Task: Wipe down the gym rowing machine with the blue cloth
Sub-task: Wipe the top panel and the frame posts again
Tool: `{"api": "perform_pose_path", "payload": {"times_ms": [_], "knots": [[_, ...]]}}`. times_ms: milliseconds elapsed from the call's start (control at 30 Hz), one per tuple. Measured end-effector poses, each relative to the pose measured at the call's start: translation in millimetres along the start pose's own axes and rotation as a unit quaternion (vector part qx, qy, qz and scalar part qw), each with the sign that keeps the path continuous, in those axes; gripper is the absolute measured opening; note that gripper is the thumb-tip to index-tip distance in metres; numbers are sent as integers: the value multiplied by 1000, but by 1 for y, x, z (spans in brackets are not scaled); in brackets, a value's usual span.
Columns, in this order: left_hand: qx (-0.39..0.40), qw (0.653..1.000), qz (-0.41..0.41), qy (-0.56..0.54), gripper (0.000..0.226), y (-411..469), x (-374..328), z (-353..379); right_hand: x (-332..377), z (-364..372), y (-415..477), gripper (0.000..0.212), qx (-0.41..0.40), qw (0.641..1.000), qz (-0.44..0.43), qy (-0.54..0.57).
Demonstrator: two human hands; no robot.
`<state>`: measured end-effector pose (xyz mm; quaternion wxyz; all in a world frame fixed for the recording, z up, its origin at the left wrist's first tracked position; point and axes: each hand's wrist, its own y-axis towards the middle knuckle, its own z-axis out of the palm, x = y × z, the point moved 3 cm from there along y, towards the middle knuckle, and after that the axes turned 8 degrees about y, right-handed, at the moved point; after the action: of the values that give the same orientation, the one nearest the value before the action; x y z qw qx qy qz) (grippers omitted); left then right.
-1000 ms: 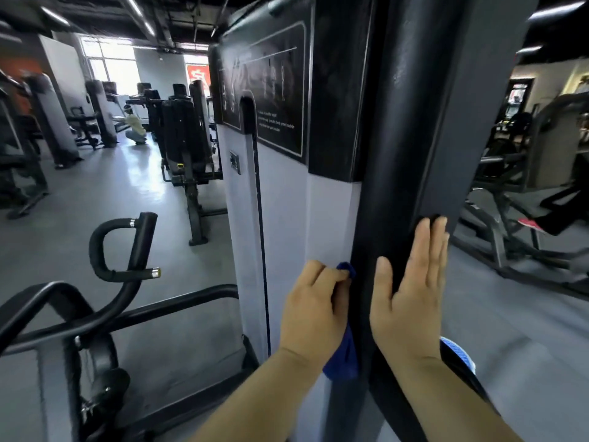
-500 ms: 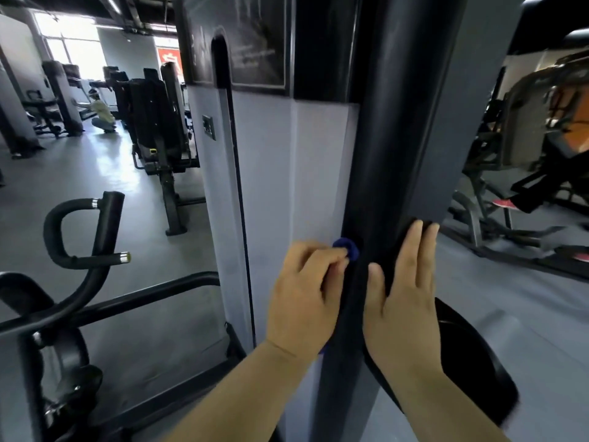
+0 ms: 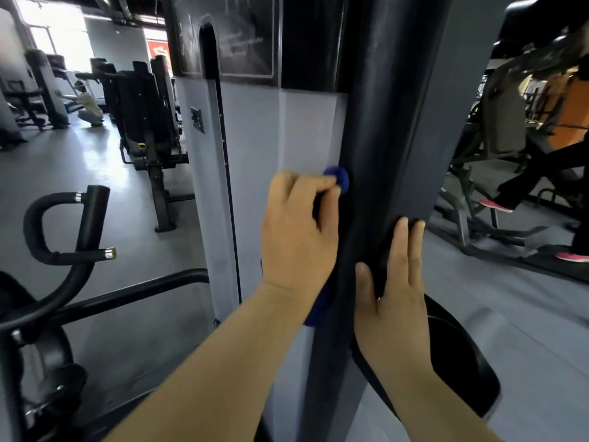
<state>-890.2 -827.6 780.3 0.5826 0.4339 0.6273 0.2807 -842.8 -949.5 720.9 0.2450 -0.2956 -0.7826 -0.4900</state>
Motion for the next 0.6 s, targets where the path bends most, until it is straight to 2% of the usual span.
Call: {"api": "perform_pose_path", "payload": {"times_ms": [100, 233, 333, 467, 600], "knots": [[-8, 1000, 23, 10, 7, 0, 0, 2, -2, -1, 0, 71, -5, 1000, -6, -2], [94, 995, 24, 40, 12, -76, 42, 6, -6, 1, 0, 69, -7, 1000, -17, -6], [133, 990, 28, 49, 20, -92, 58, 7, -9, 7, -5, 74, -11, 997, -44, -64], [96, 994, 32, 32, 4, -63, 44, 3, -13, 17, -14, 84, -23, 985, -62, -160], [44, 997, 44, 35, 7, -49, 34, 3, -15, 14, -16, 92, 21, 970, -47, -238]]}}
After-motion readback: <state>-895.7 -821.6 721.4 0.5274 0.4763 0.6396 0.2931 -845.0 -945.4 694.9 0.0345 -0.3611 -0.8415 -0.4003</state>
